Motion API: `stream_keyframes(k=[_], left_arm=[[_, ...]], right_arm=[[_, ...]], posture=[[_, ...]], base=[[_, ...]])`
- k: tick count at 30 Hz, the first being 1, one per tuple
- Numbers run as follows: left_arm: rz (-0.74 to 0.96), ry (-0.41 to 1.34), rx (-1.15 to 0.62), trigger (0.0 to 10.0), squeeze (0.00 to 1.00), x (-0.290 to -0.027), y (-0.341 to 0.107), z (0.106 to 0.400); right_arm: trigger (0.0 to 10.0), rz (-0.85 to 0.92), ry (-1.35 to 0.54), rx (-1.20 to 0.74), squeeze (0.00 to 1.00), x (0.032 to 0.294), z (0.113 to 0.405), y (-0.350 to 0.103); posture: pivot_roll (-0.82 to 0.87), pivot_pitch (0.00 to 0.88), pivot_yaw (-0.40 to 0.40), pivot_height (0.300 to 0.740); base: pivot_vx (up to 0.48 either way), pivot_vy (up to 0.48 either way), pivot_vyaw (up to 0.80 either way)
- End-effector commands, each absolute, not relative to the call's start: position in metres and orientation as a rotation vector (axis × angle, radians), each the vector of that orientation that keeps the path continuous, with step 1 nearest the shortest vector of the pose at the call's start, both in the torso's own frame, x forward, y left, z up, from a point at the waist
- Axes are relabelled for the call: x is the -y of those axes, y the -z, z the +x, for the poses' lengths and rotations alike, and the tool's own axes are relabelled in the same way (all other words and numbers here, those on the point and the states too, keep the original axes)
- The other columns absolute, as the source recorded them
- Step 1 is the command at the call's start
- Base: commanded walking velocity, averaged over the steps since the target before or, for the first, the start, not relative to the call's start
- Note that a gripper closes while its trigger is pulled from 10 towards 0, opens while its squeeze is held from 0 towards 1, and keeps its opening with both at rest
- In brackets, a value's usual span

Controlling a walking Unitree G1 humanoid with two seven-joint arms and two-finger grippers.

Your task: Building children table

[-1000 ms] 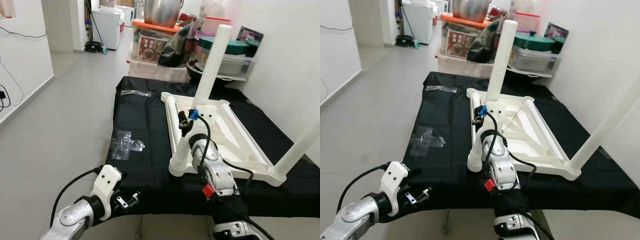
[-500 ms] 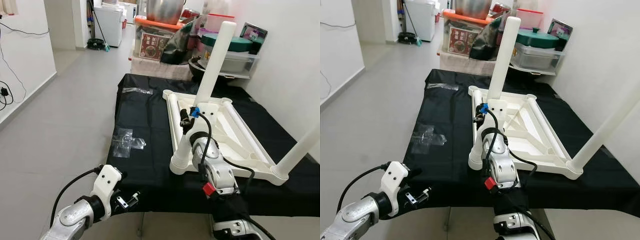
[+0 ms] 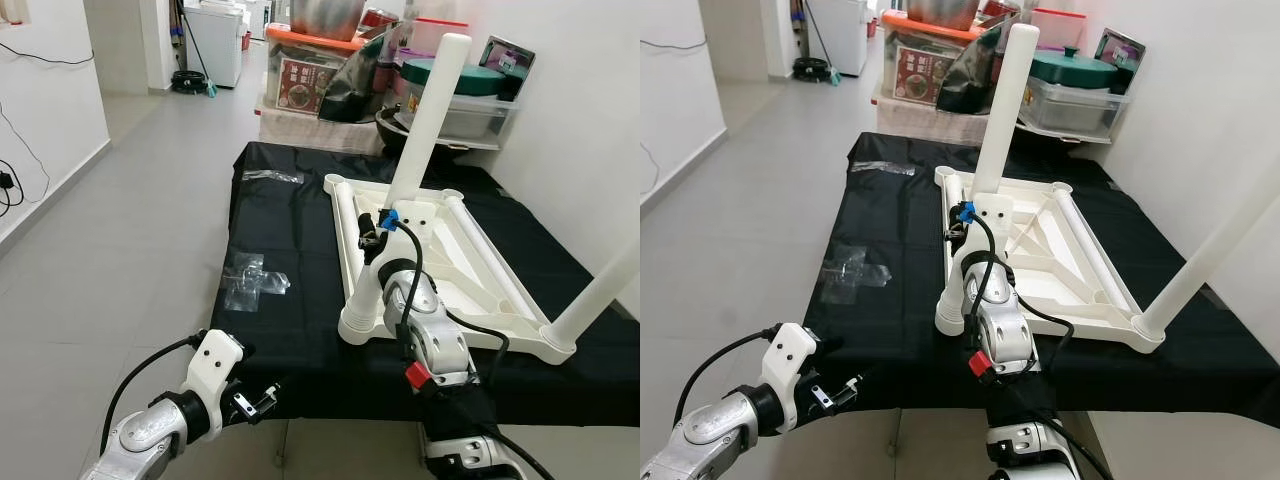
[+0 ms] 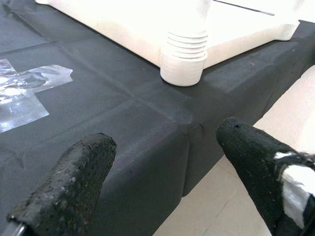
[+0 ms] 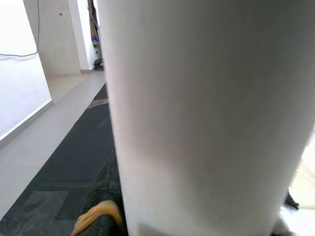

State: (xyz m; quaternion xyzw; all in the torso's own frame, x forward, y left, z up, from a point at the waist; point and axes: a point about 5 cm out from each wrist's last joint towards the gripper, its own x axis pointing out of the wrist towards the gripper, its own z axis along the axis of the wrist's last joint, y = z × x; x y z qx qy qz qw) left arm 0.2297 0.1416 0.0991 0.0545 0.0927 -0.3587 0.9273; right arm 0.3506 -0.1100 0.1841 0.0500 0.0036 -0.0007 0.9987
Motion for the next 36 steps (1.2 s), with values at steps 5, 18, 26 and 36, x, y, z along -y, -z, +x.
stream_keyframes(k=[5, 18, 26, 36], left_arm=[[0.12, 0.74, -0.209, 10.0, 0.0, -0.142, -0.095, 0.23], [0.121, 0.746, -0.21, 10.0, 0.0, -0.142, -0.095, 0.23], [0.12, 0.748, -0.21, 10.0, 0.0, -0.142, -0.095, 0.23], [0.121, 0.748, -0.212, 10.0, 0.0, -0.142, -0.094, 0.23]], right_arm=[[10.0, 0.107, 0.023, -0.114, 0.0, 0.117, 0.349, -0.161], [10.0, 0.117, 0.027, -0.081, 0.0, 0.119, 0.349, -0.169], [10.0, 0.121, 0.027, -0.062, 0.0, 0.119, 0.35, -0.174], [10.0, 0.13, 0.026, -0.055, 0.0, 0.119, 0.351, -0.176]], posture=[[0.06, 0.0, -0.135, 0.74], [0.05, 0.0, -0.13, 0.74], [0.05, 0.0, -0.13, 0.74], [0.06, 0.0, -0.131, 0.74]], base=[[0.0, 0.0, 0.0], [0.0, 0.0, 0.0], [0.0, 0.0, 0.0], [0.0, 0.0, 0.0]])
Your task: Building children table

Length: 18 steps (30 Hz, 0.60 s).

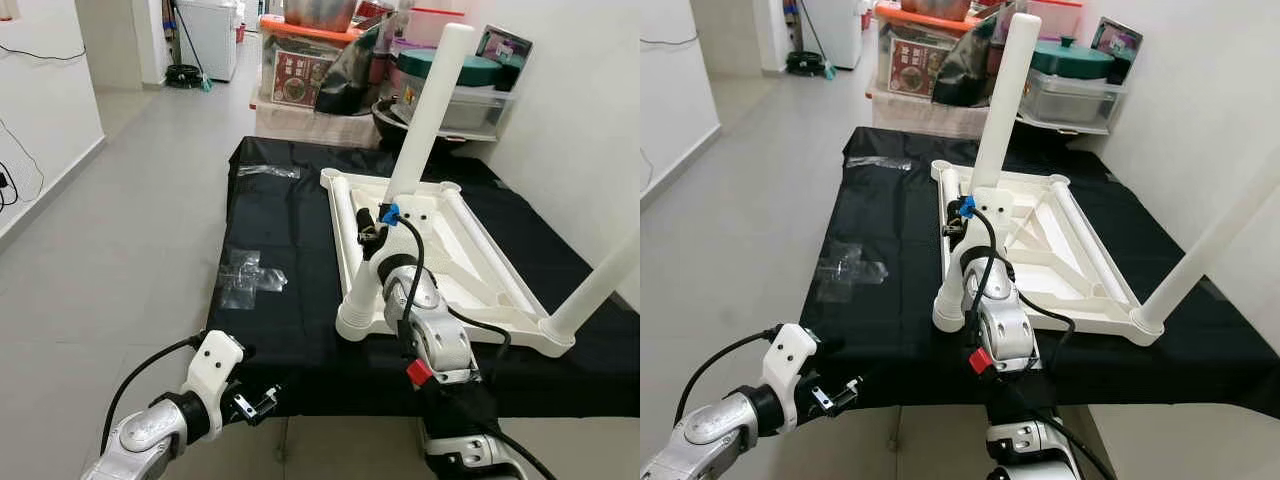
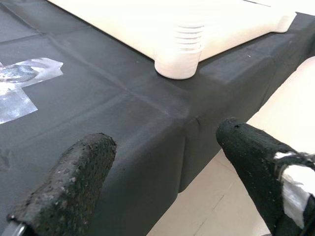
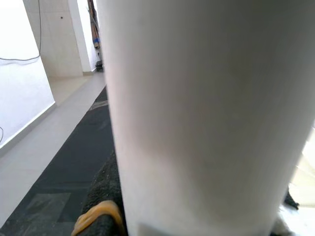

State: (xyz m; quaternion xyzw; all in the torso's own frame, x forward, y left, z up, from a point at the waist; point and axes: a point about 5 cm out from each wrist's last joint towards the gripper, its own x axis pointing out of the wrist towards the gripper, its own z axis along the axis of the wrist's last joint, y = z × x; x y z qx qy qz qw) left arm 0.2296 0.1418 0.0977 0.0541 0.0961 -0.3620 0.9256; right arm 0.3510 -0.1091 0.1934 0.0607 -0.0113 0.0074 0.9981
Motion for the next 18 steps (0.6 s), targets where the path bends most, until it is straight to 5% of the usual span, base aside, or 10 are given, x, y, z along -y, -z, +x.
stream_keyframes(k=[1, 18], left_arm=[[0.121, 0.747, -0.211, 10.0, 0.0, -0.142, -0.094, 0.23], [0.021, 0.719, -0.156, 10.0, 0.0, -0.143, -0.106, 0.236]], right_arm=[[10.0, 0.131, 0.024, -0.057, 0.0, 0.119, 0.351, -0.176], [10.0, 0.132, 0.013, -0.066, 0.0, 0.116, 0.351, -0.174]], posture=[[0.06, 0.0, -0.131, 0.74], [0.06, 0.0, -0.131, 0.74]], base=[[0.0, 0.0, 0.0], [0.0, 0.0, 0.0]])
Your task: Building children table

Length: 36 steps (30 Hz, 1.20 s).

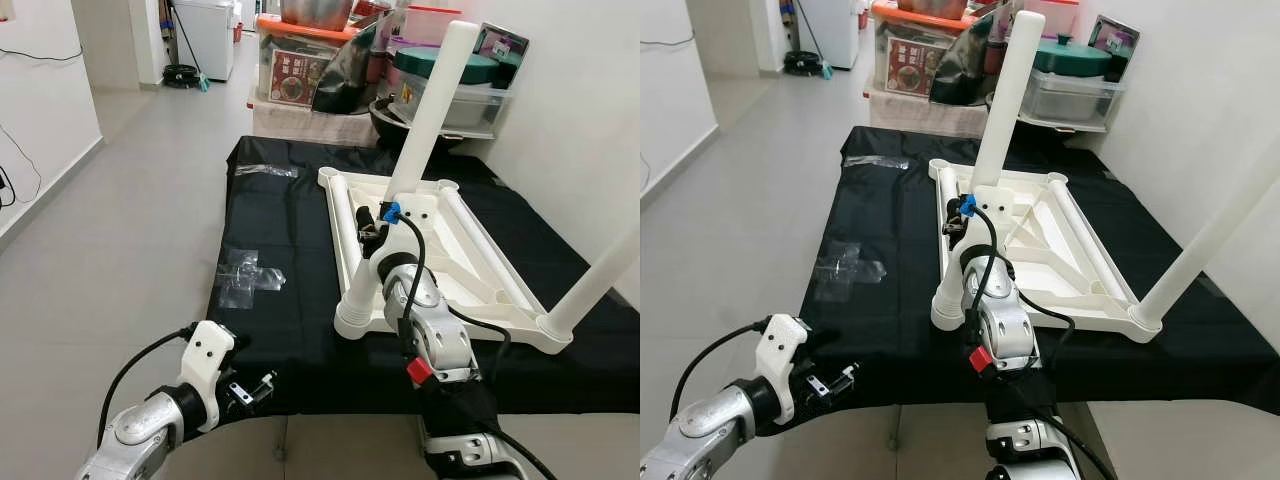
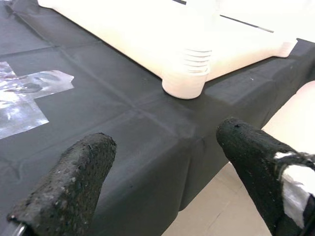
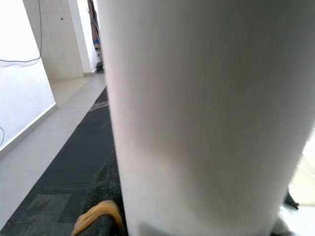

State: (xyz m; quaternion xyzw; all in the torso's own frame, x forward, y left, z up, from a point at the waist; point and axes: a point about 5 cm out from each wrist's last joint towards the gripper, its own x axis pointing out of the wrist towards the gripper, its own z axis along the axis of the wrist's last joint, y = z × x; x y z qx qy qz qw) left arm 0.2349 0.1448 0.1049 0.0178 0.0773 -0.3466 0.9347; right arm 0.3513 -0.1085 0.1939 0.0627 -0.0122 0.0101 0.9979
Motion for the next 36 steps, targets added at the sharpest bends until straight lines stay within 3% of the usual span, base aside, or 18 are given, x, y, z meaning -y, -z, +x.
stream_keyframes(k=[1, 11, 19, 36], left_arm=[[0.019, 0.72, -0.154, 10.0, 0.0, -0.1426, -0.1066, 0.2358], [-0.002, 0.725, -0.15, 10.0, 0.0, -0.1416, -0.1078, 0.2352], [-0.016, 0.729, -0.142, 10.0, 0.0, -0.1413, -0.1097, 0.2349], [-0.018, 0.758, -0.156, 10.0, 0.0, -0.1373, -0.1077, 0.2308]], right_arm=[[10.0, 0.13, 0.012, -0.067, 0.0, 0.1161, 0.3509, -0.1733], [10.0, 0.126, 0.007, -0.071, 0.0, 0.1157, 0.3508, -0.1719], [10.0, 0.126, 0.007, -0.074, 0.0, 0.1157, 0.3506, -0.1715], [10.0, 0.122, 0.005, -0.078, 0.0, 0.116, 0.3508, -0.171]], posture=[[0.06, 0.0, -0.131, 0.74], [0.06, 0.0, -0.132, 0.74], [0.05, 0.0, -0.131, 0.74], [0.05, 0.0, -0.132, 0.74]], base=[[0.0, 0.0, 0.0], [0.0, 0.0, 0.0], [0.401, 0.0, 0.0], [0.0, 0.0, 0.0]])
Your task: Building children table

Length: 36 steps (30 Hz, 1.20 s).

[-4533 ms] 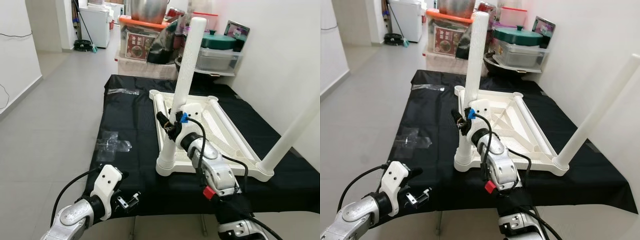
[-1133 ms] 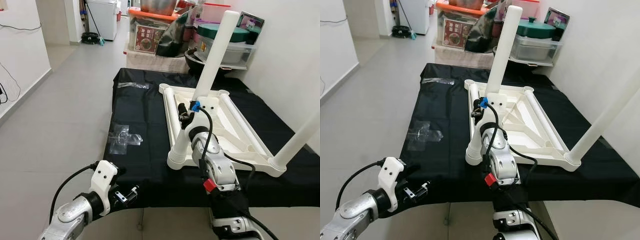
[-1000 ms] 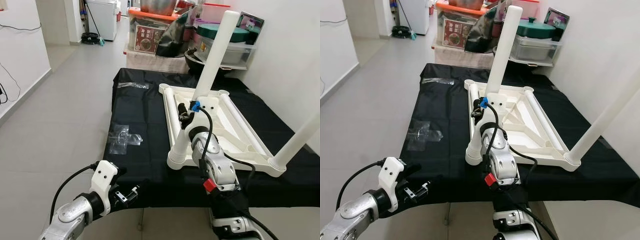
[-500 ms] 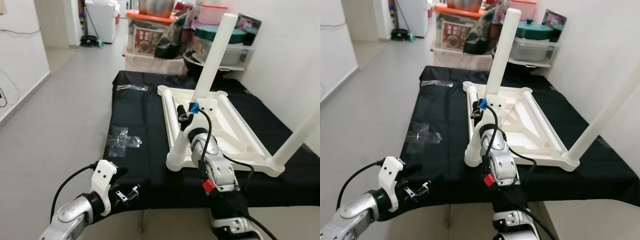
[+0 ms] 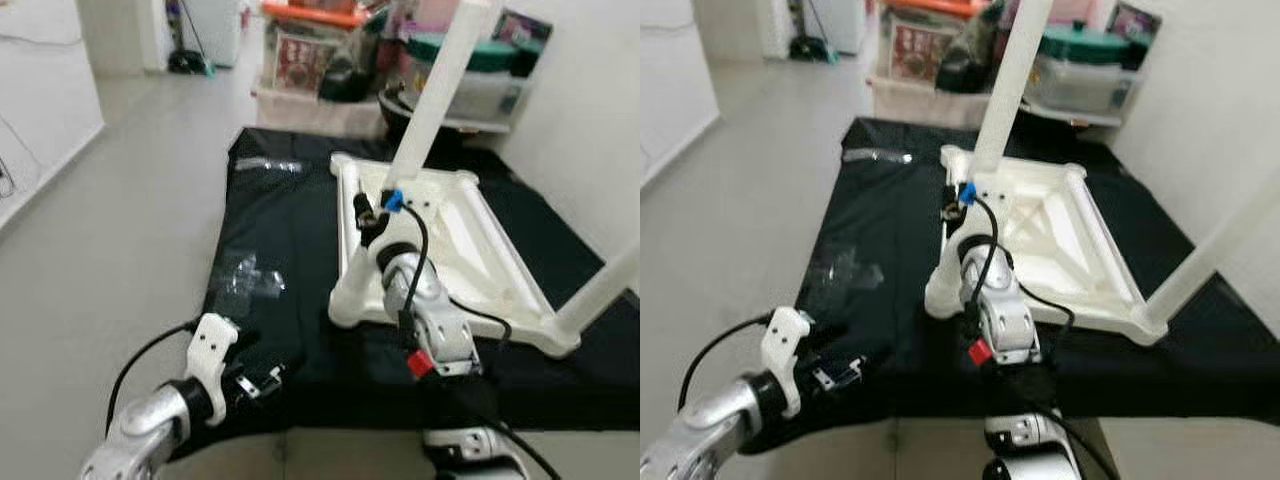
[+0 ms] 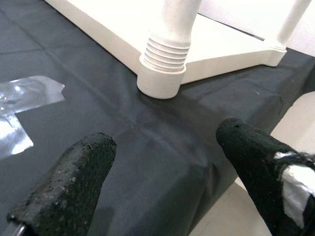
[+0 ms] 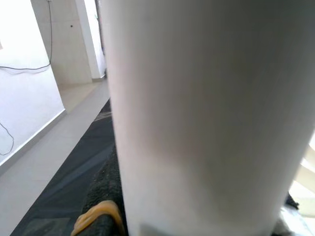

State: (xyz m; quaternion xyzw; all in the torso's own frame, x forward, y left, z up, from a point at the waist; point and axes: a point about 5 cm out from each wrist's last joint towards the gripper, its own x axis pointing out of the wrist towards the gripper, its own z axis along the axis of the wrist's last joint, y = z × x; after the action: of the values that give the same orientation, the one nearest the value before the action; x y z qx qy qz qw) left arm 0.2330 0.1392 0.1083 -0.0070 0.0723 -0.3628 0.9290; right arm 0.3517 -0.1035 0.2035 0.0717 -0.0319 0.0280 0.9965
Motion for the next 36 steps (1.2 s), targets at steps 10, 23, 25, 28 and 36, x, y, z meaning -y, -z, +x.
stream_keyframes(k=[10, 23, 25, 28, 36], left_arm=[[-0.01, 0.76, -0.16, 10.0, 0.0, -0.137, -0.106, 0.23], [-0.008, 0.758, -0.161, 10.0, 0.0, -0.136, -0.106, 0.23], [-0.007, 0.758, -0.161, 10.0, 0.0, -0.136, -0.106, 0.231], [-0.005, 0.758, -0.16, 10.0, 0.0, -0.136, -0.106, 0.231], [-0.002, 0.758, -0.16, 10.0, 0.0, -0.136, -0.106, 0.231]], right_arm=[[10.0, 0.119, 0.0, -0.08, 0.0, 0.116, 0.35, -0.171], [10.0, 0.126, -0.004, -0.056, 0.0, 0.114, 0.351, -0.177], [10.0, 0.125, -0.006, -0.051, 0.0, 0.114, 0.351, -0.178], [10.0, 0.123, -0.008, -0.047, 0.0, 0.114, 0.351, -0.179], [10.0, 0.121, -0.015, -0.045, 0.0, 0.113, 0.353, -0.181]], posture=[[0.05, 0.0, -0.132, 0.74], [0.05, 0.0, -0.136, 0.74], [0.05, 0.0, -0.135, 0.74], [0.05, 0.0, -0.135, 0.74], [0.05, 0.0, -0.136, 0.74]], base=[[0.0, 0.0, 0.0], [0.0, 0.0, 0.0], [0.0, 0.0, 0.0], [0.0, 0.0, 0.0], [0.0, 0.0, 0.0]])
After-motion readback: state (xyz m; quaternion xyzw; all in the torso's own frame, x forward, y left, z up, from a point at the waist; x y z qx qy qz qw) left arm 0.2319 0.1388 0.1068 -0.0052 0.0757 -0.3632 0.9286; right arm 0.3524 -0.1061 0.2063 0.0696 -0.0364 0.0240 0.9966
